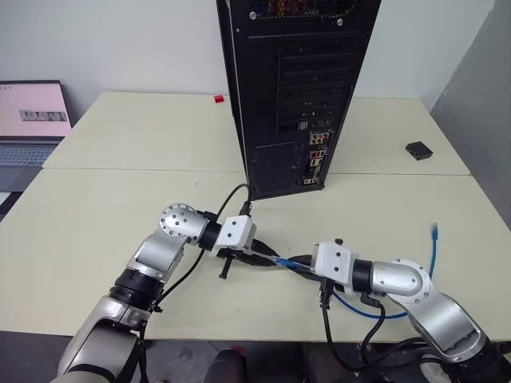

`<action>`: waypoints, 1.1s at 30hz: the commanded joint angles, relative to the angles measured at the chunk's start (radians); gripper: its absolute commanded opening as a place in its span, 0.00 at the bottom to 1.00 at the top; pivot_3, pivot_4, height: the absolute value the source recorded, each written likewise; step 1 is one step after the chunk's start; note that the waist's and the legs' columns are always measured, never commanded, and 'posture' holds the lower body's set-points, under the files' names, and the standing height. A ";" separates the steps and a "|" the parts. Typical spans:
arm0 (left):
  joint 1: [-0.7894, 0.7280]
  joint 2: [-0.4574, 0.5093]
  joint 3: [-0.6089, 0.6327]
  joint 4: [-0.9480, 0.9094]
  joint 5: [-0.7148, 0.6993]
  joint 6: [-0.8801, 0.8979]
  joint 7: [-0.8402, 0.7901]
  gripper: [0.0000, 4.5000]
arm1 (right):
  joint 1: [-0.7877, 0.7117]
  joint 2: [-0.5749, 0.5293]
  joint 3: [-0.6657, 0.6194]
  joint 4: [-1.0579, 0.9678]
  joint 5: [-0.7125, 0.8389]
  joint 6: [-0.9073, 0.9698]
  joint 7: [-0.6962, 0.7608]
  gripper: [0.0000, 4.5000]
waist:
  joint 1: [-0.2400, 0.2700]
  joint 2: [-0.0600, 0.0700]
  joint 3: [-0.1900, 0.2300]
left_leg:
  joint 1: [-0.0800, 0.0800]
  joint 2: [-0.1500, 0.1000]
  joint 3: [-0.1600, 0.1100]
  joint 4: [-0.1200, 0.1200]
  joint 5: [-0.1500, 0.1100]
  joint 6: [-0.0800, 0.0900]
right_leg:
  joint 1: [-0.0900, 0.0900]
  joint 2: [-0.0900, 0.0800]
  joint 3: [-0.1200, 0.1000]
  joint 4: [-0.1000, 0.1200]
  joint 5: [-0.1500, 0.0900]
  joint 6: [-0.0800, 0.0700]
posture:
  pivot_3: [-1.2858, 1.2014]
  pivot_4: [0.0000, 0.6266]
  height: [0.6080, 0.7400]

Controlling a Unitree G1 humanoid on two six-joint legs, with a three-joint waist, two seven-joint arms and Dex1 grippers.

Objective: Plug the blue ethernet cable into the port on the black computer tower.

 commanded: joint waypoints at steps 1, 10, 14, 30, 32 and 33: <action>-0.004 -0.001 0.001 -0.017 0.002 -0.004 0.010 0.06 | -0.019 0.003 -0.021 -0.033 0.002 0.000 0.003 0.19 | 0.000 0.000 0.000 | 0.000 0.000 0.000 0.000 0.000 0.000 | 0.000 0.000 0.000 0.000 0.000 0.000 | 0.52 0.24 1.00; -0.001 0.001 0.015 -0.011 -0.011 -0.044 -0.002 0.06 | 0.022 -0.023 -0.228 -0.159 0.213 0.177 0.022 0.67 | 0.001 0.000 0.000 | 0.000 0.000 0.000 0.000 0.000 0.000 | 0.000 0.000 0.000 0.000 0.000 0.000 | 0.52 0.24 1.00; 0.002 -0.023 0.038 0.037 0.014 -0.220 0.045 0.06 | 0.018 0.052 -0.357 -0.182 0.429 0.339 -0.024 0.67 | 0.000 0.000 0.000 | 0.000 0.000 -0.001 0.000 0.000 0.000 | 0.000 0.000 0.000 0.000 0.000 0.000 | 0.52 0.24 1.00; -0.066 -0.020 0.094 0.416 0.309 -1.130 0.471 0.06 | -0.113 0.207 -0.346 0.081 0.631 0.474 -0.088 0.67 | 0.001 0.000 0.000 | 0.000 0.000 -0.001 0.000 0.000 0.000 | 0.000 -0.001 0.000 0.000 0.001 0.001 | 0.52 0.24 1.00; -0.071 -0.014 0.092 0.429 0.334 -1.158 0.517 0.06 | -0.127 0.216 -0.324 0.109 0.618 0.456 -0.082 0.67 | 0.000 0.000 0.000 | 0.000 0.000 -0.001 0.000 0.000 0.000 | 0.000 -0.001 -0.001 0.000 0.001 0.001 | 0.52 0.24 1.00; -0.073 -0.011 0.091 0.435 0.349 -1.162 0.538 0.06 | -0.133 0.219 -0.314 0.124 0.612 0.448 -0.078 0.67 | 0.000 0.000 0.000 | 0.000 0.000 -0.001 0.000 0.000 0.000 | 0.000 -0.001 -0.001 0.001 0.001 0.001 | 0.52 0.24 1.00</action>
